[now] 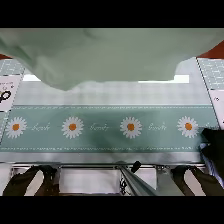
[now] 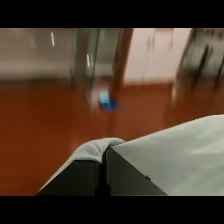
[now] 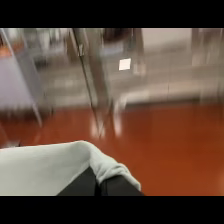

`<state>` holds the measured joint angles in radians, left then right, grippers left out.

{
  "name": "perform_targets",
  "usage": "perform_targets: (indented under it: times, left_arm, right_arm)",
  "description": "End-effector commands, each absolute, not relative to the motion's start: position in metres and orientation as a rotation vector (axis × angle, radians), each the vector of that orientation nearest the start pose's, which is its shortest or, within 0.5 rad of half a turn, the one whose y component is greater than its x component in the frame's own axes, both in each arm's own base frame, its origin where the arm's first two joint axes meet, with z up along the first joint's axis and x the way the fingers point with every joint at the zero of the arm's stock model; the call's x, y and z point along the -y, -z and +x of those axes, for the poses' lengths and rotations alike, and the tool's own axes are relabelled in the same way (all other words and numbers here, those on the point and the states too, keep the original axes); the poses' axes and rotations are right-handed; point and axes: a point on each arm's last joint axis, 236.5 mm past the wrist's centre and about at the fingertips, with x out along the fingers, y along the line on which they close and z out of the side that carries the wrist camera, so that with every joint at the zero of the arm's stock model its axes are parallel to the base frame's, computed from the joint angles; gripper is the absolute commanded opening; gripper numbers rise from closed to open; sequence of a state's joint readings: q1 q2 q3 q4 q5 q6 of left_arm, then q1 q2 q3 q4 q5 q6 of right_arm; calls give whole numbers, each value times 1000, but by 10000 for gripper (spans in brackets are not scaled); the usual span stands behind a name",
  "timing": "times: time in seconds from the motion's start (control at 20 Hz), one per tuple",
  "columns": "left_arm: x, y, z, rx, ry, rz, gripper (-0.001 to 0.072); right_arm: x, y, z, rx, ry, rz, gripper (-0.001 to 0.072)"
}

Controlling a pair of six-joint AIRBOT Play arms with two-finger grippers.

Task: Fold the shirts.

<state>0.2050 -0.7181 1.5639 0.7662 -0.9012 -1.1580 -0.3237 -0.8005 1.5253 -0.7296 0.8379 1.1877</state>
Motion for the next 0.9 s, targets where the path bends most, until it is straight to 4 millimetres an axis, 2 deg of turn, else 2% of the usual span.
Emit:
perform_targets:
  times: [0.0, 0.15, 0.25, 0.3, 0.55, 0.65, 0.75, 0.85]
  left_arm:
    - [89, -573, 205, 345, 400, -19, 25]
    - [100, -589, 169, 396, 418, 17, 25]
    - [97, -592, 155, 403, 390, 0, 25]
    - [94, -587, 152, 380, 367, 5, 25]
    - [93, -527, 149, 97, 336, -14, 25]
    - [90, -503, 150, -13, 318, -52, 24]
    - [88, -471, 155, -159, 315, -67, 24]
    - [81, -424, 168, -364, 305, -65, 24]
  right_arm:
    - [-31, -561, 273, 304, -233, 142, 31]
    - [-23, -576, 251, 301, -156, 107, 31]
    - [-18, -569, 242, 243, -110, 93, 31]
    - [-18, -561, 238, 198, -94, 86, 31]
    - [-29, -502, 226, -81, -110, 82, 31]
    - [-28, -479, 224, -179, -100, 75, 31]
    - [-17, -453, 221, -291, -55, 81, 31]
    - [8, -407, 220, -499, 32, 62, 31]
